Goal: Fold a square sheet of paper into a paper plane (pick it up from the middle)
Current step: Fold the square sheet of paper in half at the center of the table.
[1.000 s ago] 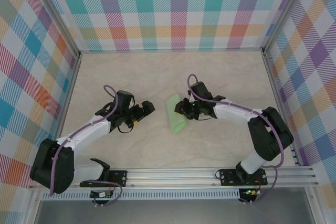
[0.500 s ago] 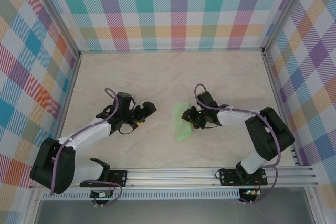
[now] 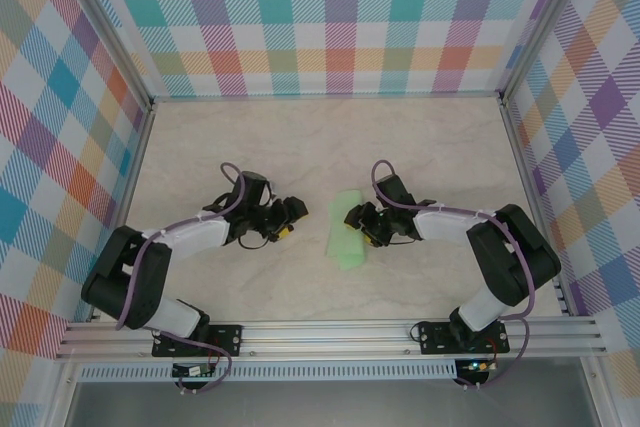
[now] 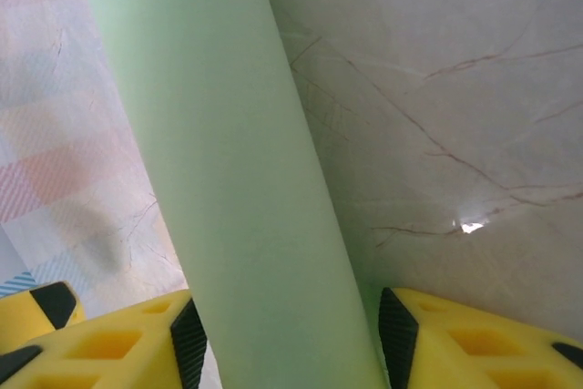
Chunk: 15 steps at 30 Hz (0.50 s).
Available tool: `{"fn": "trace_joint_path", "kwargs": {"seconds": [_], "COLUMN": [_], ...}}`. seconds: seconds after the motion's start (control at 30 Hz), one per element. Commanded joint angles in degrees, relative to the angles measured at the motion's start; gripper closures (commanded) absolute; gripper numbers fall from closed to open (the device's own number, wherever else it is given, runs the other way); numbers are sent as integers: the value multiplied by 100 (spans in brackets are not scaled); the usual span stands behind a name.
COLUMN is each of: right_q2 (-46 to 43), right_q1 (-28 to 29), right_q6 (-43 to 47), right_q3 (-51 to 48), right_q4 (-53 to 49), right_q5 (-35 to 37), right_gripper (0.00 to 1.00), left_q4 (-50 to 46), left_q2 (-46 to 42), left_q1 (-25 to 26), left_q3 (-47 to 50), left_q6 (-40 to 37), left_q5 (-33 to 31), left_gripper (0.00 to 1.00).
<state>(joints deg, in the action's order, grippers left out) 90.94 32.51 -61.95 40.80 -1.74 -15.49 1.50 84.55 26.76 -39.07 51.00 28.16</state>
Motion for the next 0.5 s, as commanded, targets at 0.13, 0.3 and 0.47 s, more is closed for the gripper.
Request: {"fn": "trace_joint_path", "kwargs": {"seconds": [0.13,0.3,0.47], "right_q2": [-276,-59,143], "right_q1": [-29,-113,-114], "right_q6": [624,1207,1044], "right_q3": [209,453,571], "right_q4": [-750,-834,-659], "right_q5": [-246,-907,-1001], "right_gripper": [44,52,61], "left_q4": [86,-28,-17], "left_q2": [403,336,260], "left_q1": [484,540,540], "left_q3": [-422,-427,-363], "left_q6": [8,-11,43], "left_q5": [64,-132,-215], "left_gripper": [33,33,32]}}
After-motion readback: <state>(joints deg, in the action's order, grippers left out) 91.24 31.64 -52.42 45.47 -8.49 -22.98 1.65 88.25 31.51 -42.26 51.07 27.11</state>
